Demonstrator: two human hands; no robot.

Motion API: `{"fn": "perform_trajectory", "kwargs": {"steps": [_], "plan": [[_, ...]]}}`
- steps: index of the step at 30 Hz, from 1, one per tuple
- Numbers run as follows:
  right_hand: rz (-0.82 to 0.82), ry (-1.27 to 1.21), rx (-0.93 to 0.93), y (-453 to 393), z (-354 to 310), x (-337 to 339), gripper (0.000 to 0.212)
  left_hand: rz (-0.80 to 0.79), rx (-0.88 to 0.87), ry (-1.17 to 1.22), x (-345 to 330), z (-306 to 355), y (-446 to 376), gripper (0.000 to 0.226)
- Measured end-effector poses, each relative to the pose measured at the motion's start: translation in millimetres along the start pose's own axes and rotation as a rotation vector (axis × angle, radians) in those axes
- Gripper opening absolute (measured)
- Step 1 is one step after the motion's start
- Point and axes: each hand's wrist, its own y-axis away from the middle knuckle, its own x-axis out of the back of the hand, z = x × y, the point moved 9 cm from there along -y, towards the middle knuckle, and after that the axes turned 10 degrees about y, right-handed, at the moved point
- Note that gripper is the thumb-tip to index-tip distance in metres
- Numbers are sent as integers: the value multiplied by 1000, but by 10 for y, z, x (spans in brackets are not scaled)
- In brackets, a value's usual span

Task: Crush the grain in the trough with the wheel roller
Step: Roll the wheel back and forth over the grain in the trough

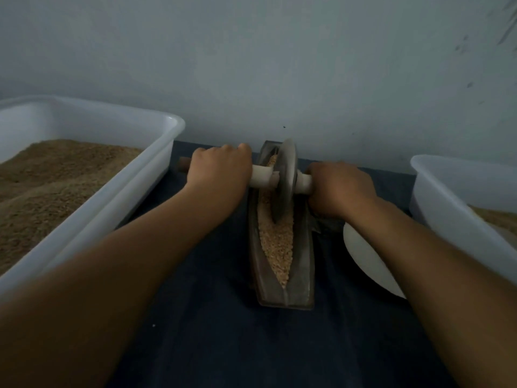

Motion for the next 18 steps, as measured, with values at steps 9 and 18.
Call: {"fn": "perform_trajectory", "kwargs": {"steps": [9,18], "plan": [[-227,21,39,-335,16,-155,22,-86,32,10,-80,-25,-276,36],[-28,15,-4,125,5,17,14,-9,-3,15,7,19,114,39]]}}
